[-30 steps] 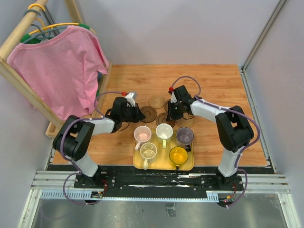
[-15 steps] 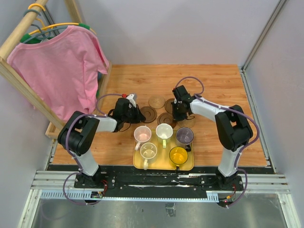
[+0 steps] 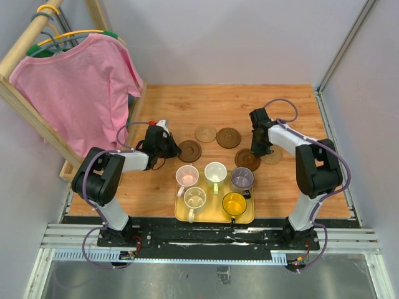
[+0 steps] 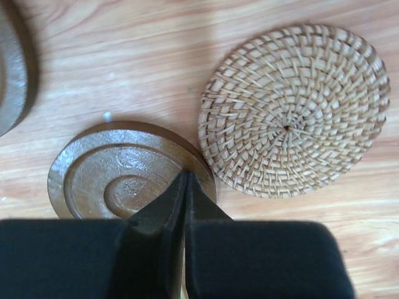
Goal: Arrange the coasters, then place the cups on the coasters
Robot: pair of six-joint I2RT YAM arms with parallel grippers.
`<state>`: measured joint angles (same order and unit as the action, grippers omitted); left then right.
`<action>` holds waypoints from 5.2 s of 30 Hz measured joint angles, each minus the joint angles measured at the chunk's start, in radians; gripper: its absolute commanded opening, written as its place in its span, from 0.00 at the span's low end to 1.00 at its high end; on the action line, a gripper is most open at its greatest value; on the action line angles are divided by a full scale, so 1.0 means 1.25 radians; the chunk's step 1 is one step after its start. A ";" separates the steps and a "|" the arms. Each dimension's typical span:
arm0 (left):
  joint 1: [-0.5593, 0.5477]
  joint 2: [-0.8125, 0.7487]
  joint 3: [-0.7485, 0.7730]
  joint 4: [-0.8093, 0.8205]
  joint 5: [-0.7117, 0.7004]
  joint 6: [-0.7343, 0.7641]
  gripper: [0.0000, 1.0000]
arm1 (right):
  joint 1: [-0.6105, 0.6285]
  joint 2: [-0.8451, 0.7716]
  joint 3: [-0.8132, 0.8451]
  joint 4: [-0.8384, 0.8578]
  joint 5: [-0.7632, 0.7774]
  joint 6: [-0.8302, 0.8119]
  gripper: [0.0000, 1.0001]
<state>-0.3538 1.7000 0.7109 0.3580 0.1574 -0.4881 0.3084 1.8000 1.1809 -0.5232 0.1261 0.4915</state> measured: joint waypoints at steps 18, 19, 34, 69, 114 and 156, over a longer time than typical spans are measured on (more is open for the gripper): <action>0.103 0.016 0.098 -0.076 -0.080 -0.009 0.01 | -0.078 0.182 0.261 -0.016 0.044 -0.048 0.01; 0.108 0.016 0.100 -0.076 -0.078 -0.008 0.01 | -0.078 0.180 0.260 -0.016 0.042 -0.052 0.01; 0.116 -0.148 -0.002 -0.002 0.052 0.020 0.00 | -0.052 -0.080 0.024 0.019 0.023 -0.091 0.01; 0.063 0.137 0.148 -0.014 0.099 0.013 0.01 | 0.009 0.231 0.303 -0.021 -0.020 -0.107 0.01; 0.199 0.249 0.360 -0.059 0.092 0.023 0.01 | 0.007 0.325 0.519 0.032 -0.071 -0.209 0.03; 0.199 0.124 0.204 0.023 0.080 0.027 0.05 | 0.204 0.540 0.776 0.070 -0.243 -0.221 0.07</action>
<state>-0.1051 1.8549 0.9661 0.3862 0.2577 -0.4541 0.5636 2.4744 2.1509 -0.4351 -0.1776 0.2153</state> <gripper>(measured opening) 0.046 0.073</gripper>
